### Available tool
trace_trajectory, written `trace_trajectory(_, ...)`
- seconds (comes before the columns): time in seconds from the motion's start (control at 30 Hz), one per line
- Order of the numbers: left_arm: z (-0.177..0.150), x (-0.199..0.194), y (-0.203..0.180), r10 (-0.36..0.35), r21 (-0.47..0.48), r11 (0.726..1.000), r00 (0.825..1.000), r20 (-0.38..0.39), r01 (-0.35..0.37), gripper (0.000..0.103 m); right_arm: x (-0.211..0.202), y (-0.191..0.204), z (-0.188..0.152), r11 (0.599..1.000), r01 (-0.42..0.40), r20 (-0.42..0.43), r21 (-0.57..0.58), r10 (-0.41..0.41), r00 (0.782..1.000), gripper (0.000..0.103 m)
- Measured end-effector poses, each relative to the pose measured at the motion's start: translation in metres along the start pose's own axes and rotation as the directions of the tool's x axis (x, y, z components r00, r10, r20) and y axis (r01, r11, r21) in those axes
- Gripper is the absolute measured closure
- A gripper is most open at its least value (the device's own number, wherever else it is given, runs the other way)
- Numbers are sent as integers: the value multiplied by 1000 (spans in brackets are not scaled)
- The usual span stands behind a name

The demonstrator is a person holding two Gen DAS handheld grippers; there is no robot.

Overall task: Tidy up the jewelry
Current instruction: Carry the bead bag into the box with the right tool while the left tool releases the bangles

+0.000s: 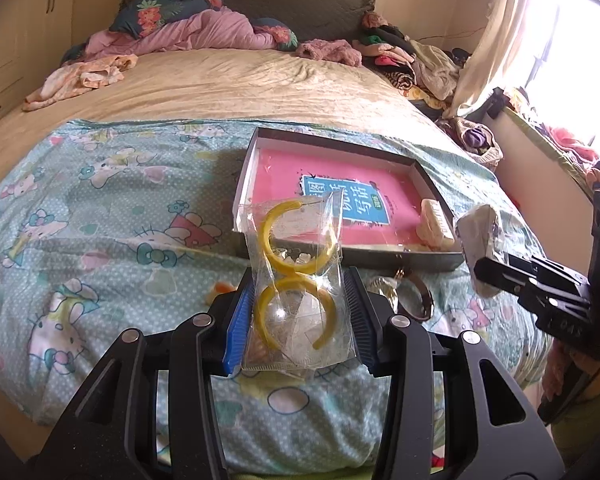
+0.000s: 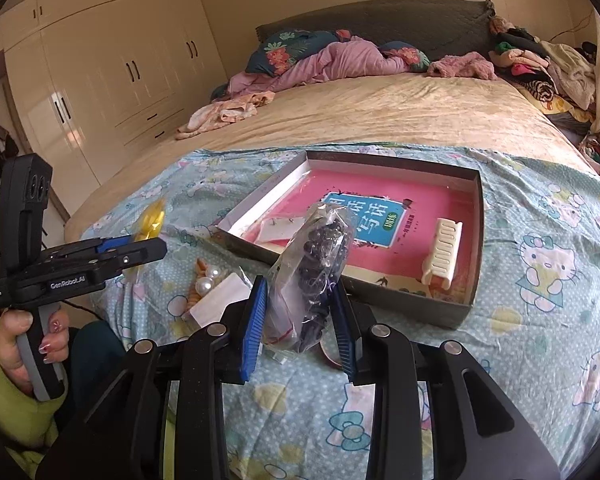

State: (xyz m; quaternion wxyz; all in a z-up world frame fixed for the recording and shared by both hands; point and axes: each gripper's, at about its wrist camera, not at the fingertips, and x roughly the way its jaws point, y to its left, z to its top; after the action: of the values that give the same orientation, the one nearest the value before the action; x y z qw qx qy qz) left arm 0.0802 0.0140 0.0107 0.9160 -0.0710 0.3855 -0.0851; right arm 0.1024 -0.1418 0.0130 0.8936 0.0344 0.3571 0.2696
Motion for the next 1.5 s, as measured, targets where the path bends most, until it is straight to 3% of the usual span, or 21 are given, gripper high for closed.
trace_trajectory(0.6, 33, 31, -9, -33, -3, 999, 999, 15, 33, 67, 14, 4, 22, 999, 2, 31, -36, -1, 1000, 73)
trace_trajectory(1.2, 65, 78, -15, -64, -21, 998, 998, -15, 64, 67, 44, -35, 38, 997, 72, 23, 13, -73, 997, 73)
trace_trajectory(1.5, 63, 112, -26, -91, 12, 996, 994, -67, 92, 67, 61, -51, 41, 994, 102, 6, 31, -102, 995, 73)
